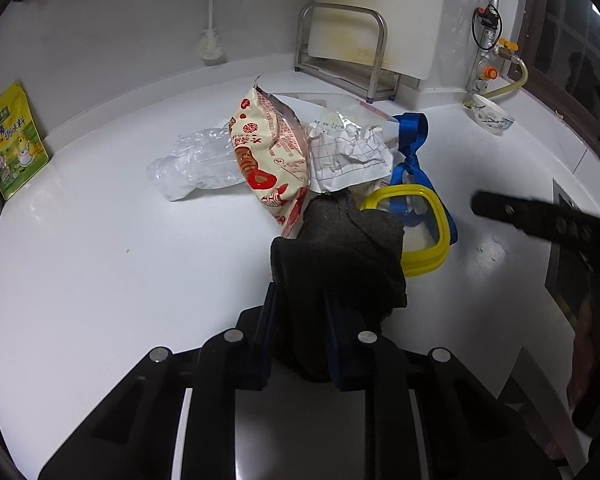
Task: Collect trash
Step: 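Grasp the blue strap with the right tool while the left tool holds the cloth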
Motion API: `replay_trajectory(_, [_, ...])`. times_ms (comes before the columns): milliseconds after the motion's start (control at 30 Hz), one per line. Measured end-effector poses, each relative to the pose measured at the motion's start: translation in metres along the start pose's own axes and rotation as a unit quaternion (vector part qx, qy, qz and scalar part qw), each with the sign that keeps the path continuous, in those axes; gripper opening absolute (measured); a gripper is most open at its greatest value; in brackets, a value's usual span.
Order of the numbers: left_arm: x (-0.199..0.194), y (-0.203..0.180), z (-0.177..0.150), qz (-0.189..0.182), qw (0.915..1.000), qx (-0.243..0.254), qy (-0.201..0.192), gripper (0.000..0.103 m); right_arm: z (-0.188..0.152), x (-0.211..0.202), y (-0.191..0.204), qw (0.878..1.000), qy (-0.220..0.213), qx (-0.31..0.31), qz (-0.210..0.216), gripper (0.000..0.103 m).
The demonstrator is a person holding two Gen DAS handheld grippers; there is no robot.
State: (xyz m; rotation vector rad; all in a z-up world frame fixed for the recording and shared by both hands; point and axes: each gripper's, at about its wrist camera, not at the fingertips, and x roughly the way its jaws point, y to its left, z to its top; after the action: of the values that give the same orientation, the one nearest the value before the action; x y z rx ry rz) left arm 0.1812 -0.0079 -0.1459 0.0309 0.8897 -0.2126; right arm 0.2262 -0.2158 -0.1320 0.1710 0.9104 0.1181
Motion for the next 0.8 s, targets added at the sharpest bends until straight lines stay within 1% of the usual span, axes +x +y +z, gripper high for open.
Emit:
replay_trajectory(100, [-0.003,0.004,-0.001,0.008,0.9999,0.007,-0.004,0.021,0.013,0.014,0.010,0.999,0.006,-0.032,0.005,0.059])
replay_trajectory(233, [-0.003,0.009,0.000,0.004,1.0000,0.001,0.002,0.021,0.021,0.031,0.016,0.998,0.019,-0.064,0.008,0.059])
replay_trajectory(300, [-0.004,0.011,-0.001,0.003,1.0000,0.001,0.002,0.021,0.024,0.038,0.015,0.997,0.027,-0.074,0.019,0.059])
replay_trajectory(433, [-0.004,0.013,-0.001,-0.004,1.0000,-0.004,0.007,0.021,0.031,0.050,0.017,0.995,0.036,-0.094,0.024,0.059])
replay_trajectory(567, [-0.003,0.014,0.002,-0.011,0.9998,-0.004,0.013,0.021,0.035,0.061,0.019,0.993,0.043,-0.107,0.017,0.059])
replay_trajectory(667, [-0.005,0.016,0.002,-0.013,0.9998,-0.003,0.013,0.020,0.036,0.064,0.022,0.993,0.041,-0.109,0.020,0.058])
replay_trajectory(700, [-0.005,0.016,0.002,-0.013,0.9998,-0.002,0.013,0.020,0.036,0.064,0.024,0.993,0.039,-0.111,0.018,0.056])
replay_trajectory(733, [-0.006,0.017,0.002,-0.014,0.9998,-0.002,0.013,0.020,0.036,0.064,0.025,0.993,0.038,-0.113,0.019,0.046])
replay_trajectory(767, [-0.007,0.018,0.002,-0.014,0.9998,-0.003,0.014,0.020,0.036,0.065,0.026,0.992,0.042,-0.113,0.022,0.040])
replay_trajectory(800, [-0.007,0.019,0.002,-0.016,0.9998,-0.003,0.014,0.020,0.035,0.065,0.028,0.992,0.045,-0.113,0.023,0.029])
